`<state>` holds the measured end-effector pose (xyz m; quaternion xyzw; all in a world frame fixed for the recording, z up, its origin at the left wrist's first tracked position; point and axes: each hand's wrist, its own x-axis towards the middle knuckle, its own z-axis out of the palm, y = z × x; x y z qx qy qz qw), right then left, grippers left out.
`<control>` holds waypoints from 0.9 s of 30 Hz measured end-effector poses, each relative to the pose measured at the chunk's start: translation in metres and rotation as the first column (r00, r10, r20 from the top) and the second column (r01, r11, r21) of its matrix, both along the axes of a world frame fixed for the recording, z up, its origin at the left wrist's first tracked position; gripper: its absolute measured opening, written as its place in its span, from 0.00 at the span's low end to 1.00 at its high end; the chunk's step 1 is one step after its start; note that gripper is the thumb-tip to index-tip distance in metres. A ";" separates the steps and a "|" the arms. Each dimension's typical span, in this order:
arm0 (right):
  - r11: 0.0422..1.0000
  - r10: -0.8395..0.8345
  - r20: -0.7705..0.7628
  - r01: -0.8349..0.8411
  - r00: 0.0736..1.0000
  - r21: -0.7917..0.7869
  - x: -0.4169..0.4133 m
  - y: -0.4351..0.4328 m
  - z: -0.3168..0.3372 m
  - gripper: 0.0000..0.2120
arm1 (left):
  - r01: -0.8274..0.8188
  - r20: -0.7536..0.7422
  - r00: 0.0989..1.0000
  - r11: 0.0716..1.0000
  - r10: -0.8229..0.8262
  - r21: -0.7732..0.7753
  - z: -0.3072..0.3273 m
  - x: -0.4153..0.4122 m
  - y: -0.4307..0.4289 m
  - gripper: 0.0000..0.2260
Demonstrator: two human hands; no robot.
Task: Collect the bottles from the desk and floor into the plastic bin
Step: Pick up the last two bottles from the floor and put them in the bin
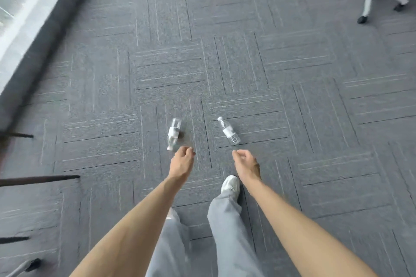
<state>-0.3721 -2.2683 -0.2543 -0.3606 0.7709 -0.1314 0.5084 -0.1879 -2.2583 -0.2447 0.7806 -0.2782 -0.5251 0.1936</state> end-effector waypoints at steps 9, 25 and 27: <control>0.996 0.093 -0.158 -0.092 0.983 0.015 -0.014 -0.114 -0.262 0.22 | -0.015 -0.019 1.000 0.998 0.016 0.068 -0.258 -0.020 -0.096 0.09; 0.900 0.395 -0.571 -0.426 0.719 0.087 -0.009 -0.183 -0.579 0.54 | -0.023 0.012 1.000 0.992 0.021 0.127 -0.533 0.017 -0.106 0.13; 0.911 0.391 -0.524 -0.400 0.757 0.101 -0.013 -0.183 -0.574 0.46 | -0.018 0.007 1.000 0.990 0.018 0.142 -0.533 0.015 -0.103 0.12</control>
